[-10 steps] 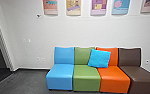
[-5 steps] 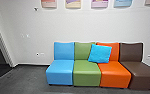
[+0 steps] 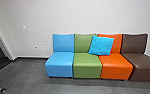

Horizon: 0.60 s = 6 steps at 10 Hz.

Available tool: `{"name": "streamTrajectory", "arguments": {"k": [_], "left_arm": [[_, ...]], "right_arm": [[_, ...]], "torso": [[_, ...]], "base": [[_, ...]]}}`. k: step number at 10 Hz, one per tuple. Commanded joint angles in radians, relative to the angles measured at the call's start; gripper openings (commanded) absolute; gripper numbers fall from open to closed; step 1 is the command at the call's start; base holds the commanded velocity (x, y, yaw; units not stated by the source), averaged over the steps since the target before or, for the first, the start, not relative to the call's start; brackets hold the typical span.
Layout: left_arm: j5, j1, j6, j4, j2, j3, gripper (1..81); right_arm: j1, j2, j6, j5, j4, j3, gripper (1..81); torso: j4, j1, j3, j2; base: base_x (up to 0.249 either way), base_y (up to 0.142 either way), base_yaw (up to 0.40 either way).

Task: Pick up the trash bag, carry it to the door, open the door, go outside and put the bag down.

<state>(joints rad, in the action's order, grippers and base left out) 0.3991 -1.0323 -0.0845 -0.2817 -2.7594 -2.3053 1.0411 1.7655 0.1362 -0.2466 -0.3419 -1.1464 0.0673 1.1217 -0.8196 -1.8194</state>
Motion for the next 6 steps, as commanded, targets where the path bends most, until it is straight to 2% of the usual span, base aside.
{"name": "streamTrajectory", "arguments": {"k": [1,3,6], "left_arm": [[0.067,0.114,-0.006,-0.036,0.012,-0.009,81.1],[0.072,0.128,-0.006,-0.065,0.006,-0.039,81.1],[0.072,0.137,-0.005,-0.07,-0.008,-0.063,81.1]], "right_arm": [[-0.13,-0.088,-0.012,-0.125,-0.031,0.024,81.1],[-0.141,-0.09,-0.018,-0.148,-0.031,0.015,81.1],[-0.14,-0.096,-0.018,-0.154,-0.029,0.014,81.1]], "torso": [[0.0,0.063,-0.092,-0.098],[0.0,0.108,-0.064,-0.168],[0.0,0.161,-0.094,-0.251]], "base": [[0.0,0.0,0.0],[0.0,0.0,0.0],[0.0,0.0,0.0]]}}
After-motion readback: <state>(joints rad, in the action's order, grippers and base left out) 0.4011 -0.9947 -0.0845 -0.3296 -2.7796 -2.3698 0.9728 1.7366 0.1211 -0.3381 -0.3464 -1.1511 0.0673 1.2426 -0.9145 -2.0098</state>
